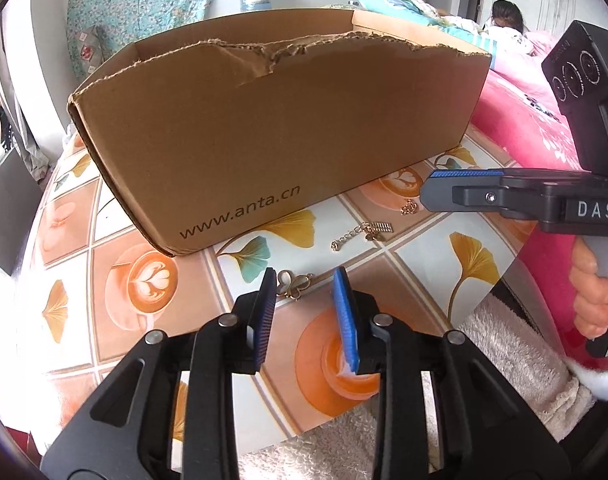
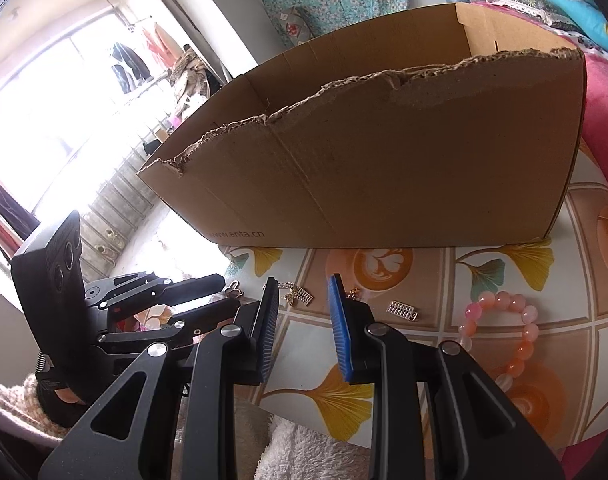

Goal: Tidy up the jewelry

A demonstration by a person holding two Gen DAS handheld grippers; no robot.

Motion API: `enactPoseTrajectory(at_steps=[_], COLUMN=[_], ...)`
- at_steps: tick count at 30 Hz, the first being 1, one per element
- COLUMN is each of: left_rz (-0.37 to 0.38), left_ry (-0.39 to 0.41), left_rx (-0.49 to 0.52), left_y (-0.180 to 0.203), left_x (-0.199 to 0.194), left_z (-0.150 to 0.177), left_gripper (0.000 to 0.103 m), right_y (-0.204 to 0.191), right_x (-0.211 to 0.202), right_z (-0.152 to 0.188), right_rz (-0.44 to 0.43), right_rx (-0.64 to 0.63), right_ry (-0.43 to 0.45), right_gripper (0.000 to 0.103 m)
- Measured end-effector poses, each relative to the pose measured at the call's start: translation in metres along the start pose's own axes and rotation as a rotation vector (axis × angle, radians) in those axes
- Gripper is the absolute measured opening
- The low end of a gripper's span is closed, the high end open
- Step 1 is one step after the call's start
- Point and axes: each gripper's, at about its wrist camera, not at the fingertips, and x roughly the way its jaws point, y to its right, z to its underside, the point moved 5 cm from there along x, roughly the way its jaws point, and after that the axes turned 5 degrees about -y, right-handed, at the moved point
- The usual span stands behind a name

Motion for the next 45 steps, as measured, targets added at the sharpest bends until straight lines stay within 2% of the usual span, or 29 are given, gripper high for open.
enactPoseTrajectory(at_steps=[11, 14, 17, 20, 27, 30, 35, 40, 41, 42, 45], left_rz=[-0.093, -0.080, -0.014, -0.010, -0.006, -0.014, -0.075, -0.065, -0.057, -0.051, -0.012], left_ry=[-0.044, -0.070, -0.070, -0.061, -0.043, -0.040, -0.034, -0.022, -0.017, -0.013, -0.010], left_rx=[-0.094, -0.138, -0.172, -0.171, -0.131, -0.116, -0.055, -0.051, -0.052, -0.052, -0.077], left_y=[-0.005, -0.009, -0.009, -0.010, -0.008, -0.006, 0.004, 0.005, 0.006, 0.005, -0.004], left_x=[0.005, 0.001, -0.001, 0.001, 0.005, 0.005, 0.007, 0.005, 0.005, 0.005, 0.002], left_z=[-0.006, -0.005, -0.003, -0.004, -0.009, -0.009, -0.009, -0.008, -0.008, -0.008, -0.005], left_gripper=[0.028, 0.028, 0.028, 0.027, 0.015, 0.015, 0.015, 0.014, 0.013, 0.000, 0.000], right_y=[0.004, 0.004, 0.006, 0.006, 0.012, 0.014, 0.008, 0.003, 0.004, 0.004, 0.005], right_x=[0.008, 0.012, 0.015, 0.017, 0.016, 0.017, 0.022, 0.019, 0.018, 0.017, 0.015], right_z=[-0.001, -0.002, -0.004, -0.004, -0.005, -0.004, -0.005, -0.007, -0.007, -0.006, -0.005], right_rz=[-0.020, -0.021, -0.025, -0.033, -0.019, -0.021, -0.027, -0.019, -0.016, -0.013, -0.003], right_rx=[0.012, 0.008, 0.017, 0.026, 0.038, 0.046, 0.035, 0.024, 0.024, 0.024, 0.023], right_ry=[-0.016, -0.020, -0.024, -0.024, -0.015, -0.017, -0.024, -0.010, -0.009, -0.008, -0.010], right_gripper=[0.026, 0.026, 0.026, 0.026, 0.026, 0.026, 0.026, 0.026, 0.026, 0.026, 0.026])
